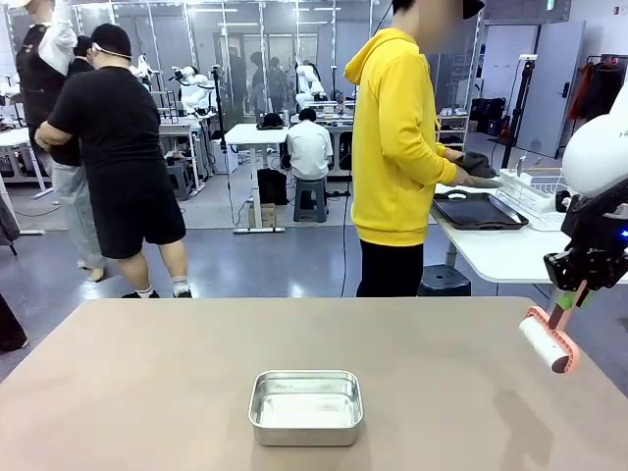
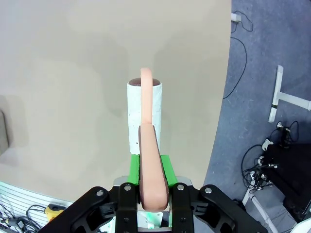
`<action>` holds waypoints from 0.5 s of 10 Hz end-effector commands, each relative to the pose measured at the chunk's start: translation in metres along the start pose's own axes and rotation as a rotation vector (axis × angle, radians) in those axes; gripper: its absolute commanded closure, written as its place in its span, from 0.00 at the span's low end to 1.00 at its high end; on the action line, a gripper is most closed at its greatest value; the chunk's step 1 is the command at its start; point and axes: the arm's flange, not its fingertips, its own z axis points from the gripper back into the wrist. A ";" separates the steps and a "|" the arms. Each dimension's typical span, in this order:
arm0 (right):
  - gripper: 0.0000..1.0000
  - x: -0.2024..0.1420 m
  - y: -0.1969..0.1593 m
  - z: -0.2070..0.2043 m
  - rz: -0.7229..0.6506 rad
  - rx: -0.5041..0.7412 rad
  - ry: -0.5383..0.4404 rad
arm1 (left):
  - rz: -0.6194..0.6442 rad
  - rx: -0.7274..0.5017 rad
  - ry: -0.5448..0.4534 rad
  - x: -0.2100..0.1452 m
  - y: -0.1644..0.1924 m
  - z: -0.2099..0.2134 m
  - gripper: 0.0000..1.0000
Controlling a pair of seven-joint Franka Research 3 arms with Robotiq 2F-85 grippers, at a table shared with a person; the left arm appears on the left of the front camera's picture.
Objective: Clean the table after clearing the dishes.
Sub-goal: Place the Lint Roller back on top of the Airtight Container.
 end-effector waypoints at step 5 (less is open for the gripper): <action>0.79 0.027 0.092 0.045 0.543 -0.183 -0.132 | -0.003 -0.019 -0.013 -0.001 -0.003 0.001 0.07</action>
